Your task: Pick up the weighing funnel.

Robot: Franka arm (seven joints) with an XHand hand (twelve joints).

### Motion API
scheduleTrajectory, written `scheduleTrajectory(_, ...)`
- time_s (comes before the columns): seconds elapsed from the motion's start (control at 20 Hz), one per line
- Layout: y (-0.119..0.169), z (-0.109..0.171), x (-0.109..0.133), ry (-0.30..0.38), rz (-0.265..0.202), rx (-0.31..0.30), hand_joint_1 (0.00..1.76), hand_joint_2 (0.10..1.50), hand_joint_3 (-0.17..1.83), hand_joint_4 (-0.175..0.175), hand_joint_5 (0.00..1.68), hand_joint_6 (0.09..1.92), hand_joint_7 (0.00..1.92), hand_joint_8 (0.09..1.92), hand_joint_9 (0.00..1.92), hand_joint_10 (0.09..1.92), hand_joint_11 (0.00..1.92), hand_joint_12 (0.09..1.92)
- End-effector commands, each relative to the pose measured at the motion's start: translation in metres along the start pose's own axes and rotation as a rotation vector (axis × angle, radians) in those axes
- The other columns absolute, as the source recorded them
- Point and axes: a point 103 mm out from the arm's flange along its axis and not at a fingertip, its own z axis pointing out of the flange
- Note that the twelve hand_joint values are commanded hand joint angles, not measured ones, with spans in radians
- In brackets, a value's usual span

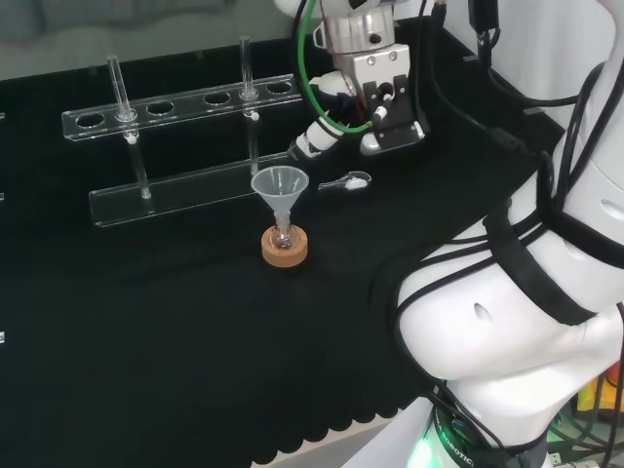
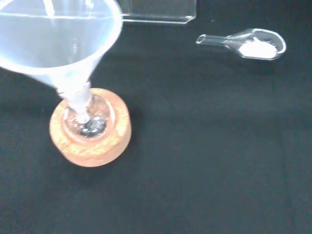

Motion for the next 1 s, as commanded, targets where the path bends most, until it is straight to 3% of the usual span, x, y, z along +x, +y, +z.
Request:
scheduleTrajectory(0.05,0.009,-0.002,-0.03,0.016,0.025,0.003,0.55,0.77,0.18,-0.055,0.06,0.09,0.07,0.09,0.04,0.75,0.0,1.34)
scheduleTrajectory(0.3,0.028,-0.001,-0.057,0.029,0.042,-0.009,0.63,0.79,0.21,-0.056,0.08,0.09,0.07,0.12,0.08,0.75,0.0,1.41)
scheduleTrajectory(0.45,0.04,0.002,-0.076,0.06,0.037,-0.074,0.67,0.76,0.31,-0.064,0.14,0.09,0.06,0.42,0.19,0.73,0.01,1.47)
scheduleTrajectory(0.6,0.057,0.008,-0.091,0.081,0.028,-0.092,0.71,0.73,0.4,-0.071,0.25,0.09,0.15,0.64,0.39,0.7,0.12,1.46)
scheduleTrajectory(1.0,0.105,0.032,-0.117,0.137,-0.008,-0.062,0.75,0.69,0.5,-0.07,0.42,0.09,0.31,0.7,0.55,0.64,0.26,1.41)
